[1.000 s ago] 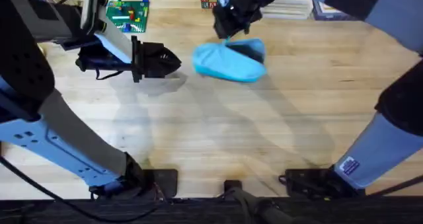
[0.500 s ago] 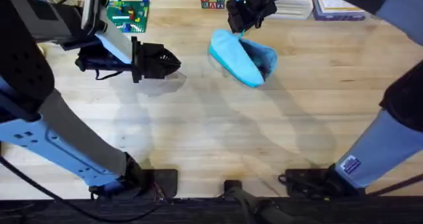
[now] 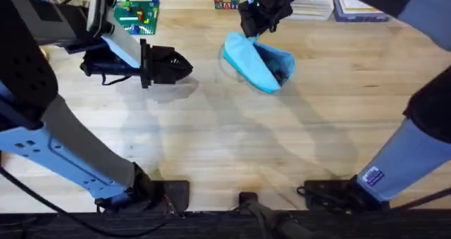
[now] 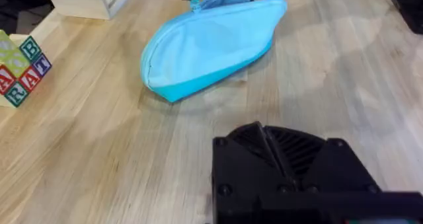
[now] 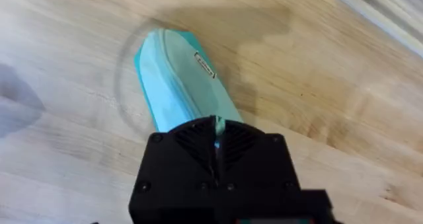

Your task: Unzip the bag, pick up the pens from the table one at a time and place them inside, then zip the bag closed.

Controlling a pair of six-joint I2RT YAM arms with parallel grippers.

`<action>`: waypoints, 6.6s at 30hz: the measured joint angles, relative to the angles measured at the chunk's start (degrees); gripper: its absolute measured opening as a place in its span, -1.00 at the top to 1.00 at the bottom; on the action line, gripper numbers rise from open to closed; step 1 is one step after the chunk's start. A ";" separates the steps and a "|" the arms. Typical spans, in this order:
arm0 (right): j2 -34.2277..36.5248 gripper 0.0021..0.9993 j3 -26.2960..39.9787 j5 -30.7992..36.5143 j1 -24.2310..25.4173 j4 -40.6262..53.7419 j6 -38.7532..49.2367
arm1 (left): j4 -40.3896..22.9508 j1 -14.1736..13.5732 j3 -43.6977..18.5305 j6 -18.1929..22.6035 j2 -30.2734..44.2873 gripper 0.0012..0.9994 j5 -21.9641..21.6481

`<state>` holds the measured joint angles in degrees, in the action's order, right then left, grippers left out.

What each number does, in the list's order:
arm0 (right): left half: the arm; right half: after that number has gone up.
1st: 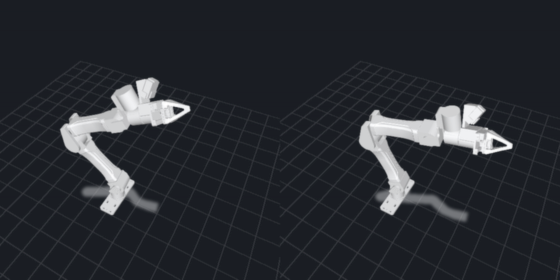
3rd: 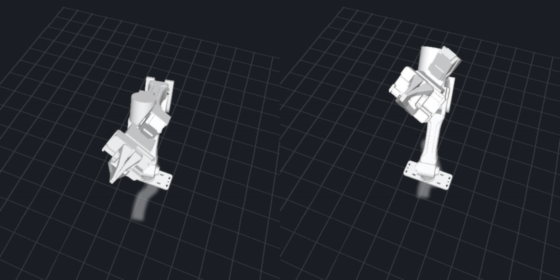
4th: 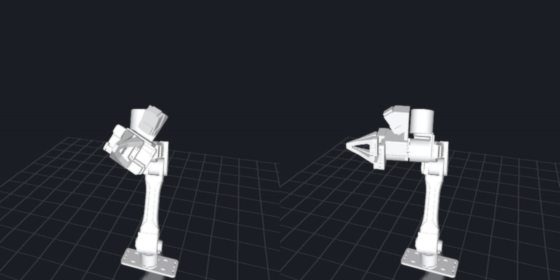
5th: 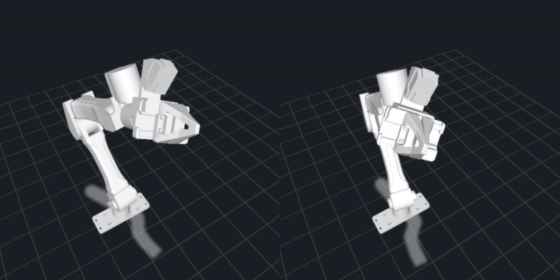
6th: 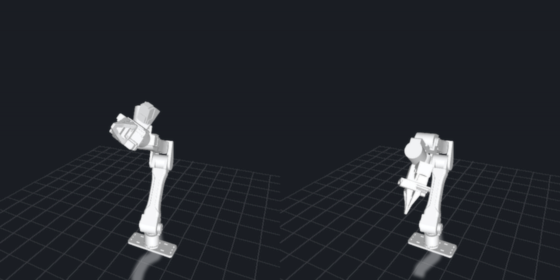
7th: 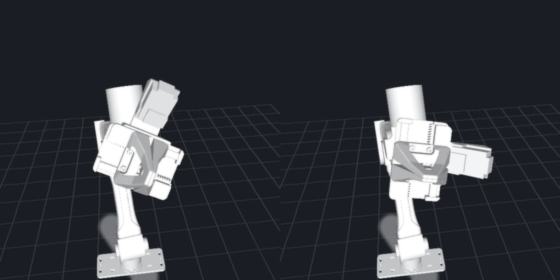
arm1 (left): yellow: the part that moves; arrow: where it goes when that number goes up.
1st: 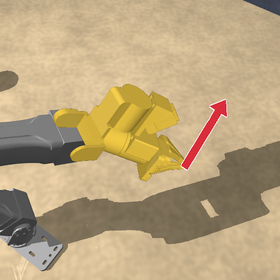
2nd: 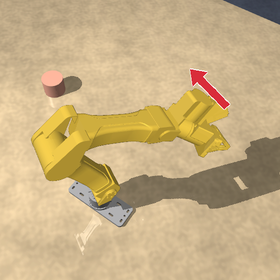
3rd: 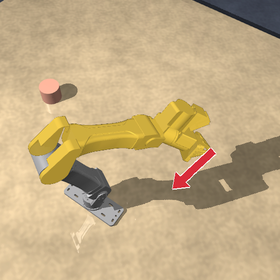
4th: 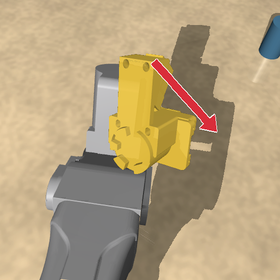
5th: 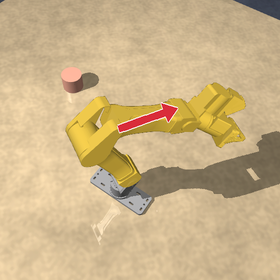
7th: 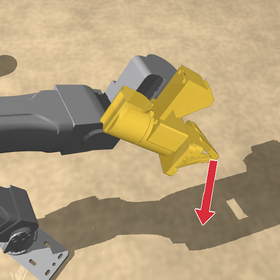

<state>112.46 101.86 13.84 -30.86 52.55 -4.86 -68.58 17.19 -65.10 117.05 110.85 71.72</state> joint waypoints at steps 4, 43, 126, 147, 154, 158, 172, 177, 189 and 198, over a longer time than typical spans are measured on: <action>0.00 0.94 0.00 0.33 -1.62 0.00 1.36 | 0.00 0.00 0.00 0.00 0.00 0.92 -0.02; -3.61 0.94 0.20 -8.80 -4.72 6.36 6.43 | 0.02 0.00 0.00 0.00 0.00 0.92 0.07; -3.61 0.94 0.20 -9.22 -4.76 6.45 7.74 | 34.06 -20.92 -7.61 -37.57 0.00 -0.99 -4.49; -3.61 0.95 0.20 -9.22 -4.76 6.60 7.85 | 37.13 -21.11 -7.80 -37.81 3.98 -0.99 -3.32; -3.61 0.94 0.20 -9.24 -4.76 7.15 7.89 | 38.01 -21.11 -7.80 -37.83 5.44 -0.99 -2.25; -3.61 0.94 0.20 -9.26 -4.76 7.15 7.89 | 38.01 -21.11 -7.80 -37.83 5.44 -0.99 -2.07; -3.61 0.94 0.20 -9.39 -4.76 7.19 7.89 | 38.03 -21.11 -7.80 -38.13 5.44 -0.18 -1.94; -3.61 0.94 0.20 -9.61 -4.76 7.25 7.89 | 37.98 -21.11 -7.80 -38.03 5.44 0.91 -2.03; -3.61 0.94 0.20 -9.61 -4.76 7.26 7.89 | 37.97 -21.11 -7.80 -38.03 5.44 0.91 -2.05; -3.61 0.94 0.22 -9.97 -3.42 8.31 7.89 | 37.97 -21.13 -7.80 -38.03 5.44 0.91 -2.03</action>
<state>108.86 102.08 3.87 -34.28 60.87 3.03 -30.61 -3.94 -72.90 79.02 116.29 69.69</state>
